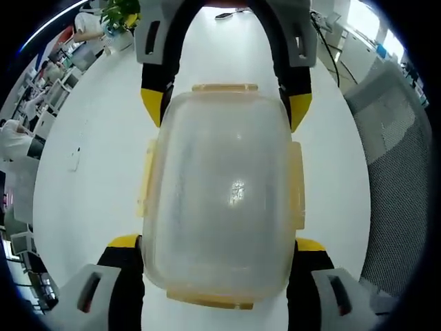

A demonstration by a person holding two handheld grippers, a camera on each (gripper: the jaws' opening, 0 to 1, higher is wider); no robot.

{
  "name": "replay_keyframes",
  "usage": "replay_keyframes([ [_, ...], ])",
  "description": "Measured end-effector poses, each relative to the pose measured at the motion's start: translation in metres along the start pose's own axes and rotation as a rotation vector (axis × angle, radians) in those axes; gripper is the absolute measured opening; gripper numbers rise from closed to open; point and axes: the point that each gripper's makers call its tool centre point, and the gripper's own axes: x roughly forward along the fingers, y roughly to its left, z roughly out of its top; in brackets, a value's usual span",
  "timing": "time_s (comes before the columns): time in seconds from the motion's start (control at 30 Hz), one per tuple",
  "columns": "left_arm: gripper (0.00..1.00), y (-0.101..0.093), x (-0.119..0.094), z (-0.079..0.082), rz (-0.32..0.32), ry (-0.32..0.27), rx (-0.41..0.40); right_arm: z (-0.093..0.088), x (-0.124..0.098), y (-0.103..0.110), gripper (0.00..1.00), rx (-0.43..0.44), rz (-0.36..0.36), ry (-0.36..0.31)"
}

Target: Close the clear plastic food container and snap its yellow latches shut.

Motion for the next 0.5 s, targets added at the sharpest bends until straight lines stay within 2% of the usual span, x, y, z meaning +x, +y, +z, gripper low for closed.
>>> replay_keyframes([
  [0.5, 0.84, 0.02, 0.002, 0.002, 0.0, -0.019, -0.001, -0.001, 0.001, -0.021, 0.76, 0.0, -0.001, 0.031],
])
